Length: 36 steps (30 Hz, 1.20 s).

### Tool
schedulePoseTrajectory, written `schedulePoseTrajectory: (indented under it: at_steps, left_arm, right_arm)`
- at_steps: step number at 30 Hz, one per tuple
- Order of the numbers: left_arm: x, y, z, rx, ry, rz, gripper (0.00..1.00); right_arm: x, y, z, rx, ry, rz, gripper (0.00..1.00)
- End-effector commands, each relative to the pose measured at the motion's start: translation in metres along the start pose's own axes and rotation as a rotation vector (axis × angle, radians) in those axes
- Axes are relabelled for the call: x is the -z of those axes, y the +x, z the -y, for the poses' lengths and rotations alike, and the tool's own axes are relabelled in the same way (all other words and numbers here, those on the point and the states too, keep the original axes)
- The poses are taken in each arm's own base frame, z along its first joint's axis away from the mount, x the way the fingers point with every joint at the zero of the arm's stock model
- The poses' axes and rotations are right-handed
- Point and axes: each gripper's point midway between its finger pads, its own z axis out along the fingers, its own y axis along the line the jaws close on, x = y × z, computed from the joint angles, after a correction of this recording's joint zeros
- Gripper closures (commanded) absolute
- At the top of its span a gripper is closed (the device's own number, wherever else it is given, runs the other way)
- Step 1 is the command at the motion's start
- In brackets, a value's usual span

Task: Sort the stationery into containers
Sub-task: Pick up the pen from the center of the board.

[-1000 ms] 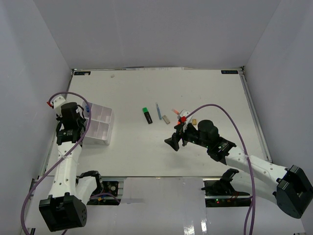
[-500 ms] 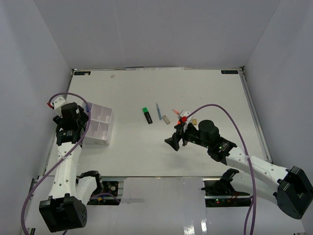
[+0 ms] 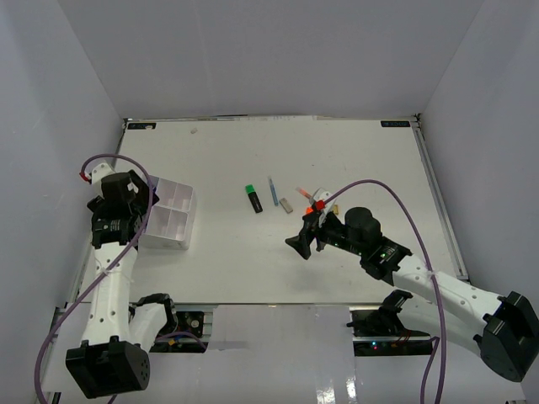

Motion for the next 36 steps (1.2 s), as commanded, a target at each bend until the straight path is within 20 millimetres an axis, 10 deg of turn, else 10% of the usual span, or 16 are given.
schedulePoseTrajectory:
  at_steps: [1, 19, 36]
  left_arm:
    - [0.012, -0.006, 0.005, 0.007, 0.028, -0.029, 0.02]
    - [0.056, -0.028, 0.037, -0.042, 0.23, -0.072, 0.02]
    - [0.103, -0.008, 0.126, -0.001, 0.768, -0.279, 0.02]
  right_arm:
    - [0.003, -0.015, 0.002, 0.014, 0.016, 0.038, 0.06]
    - [0.03, -0.022, 0.053, -0.167, 0.378, -0.001, 0.1]
    - [0.021, 0.038, 0.13, -0.34, 0.641, -0.272, 0.0]
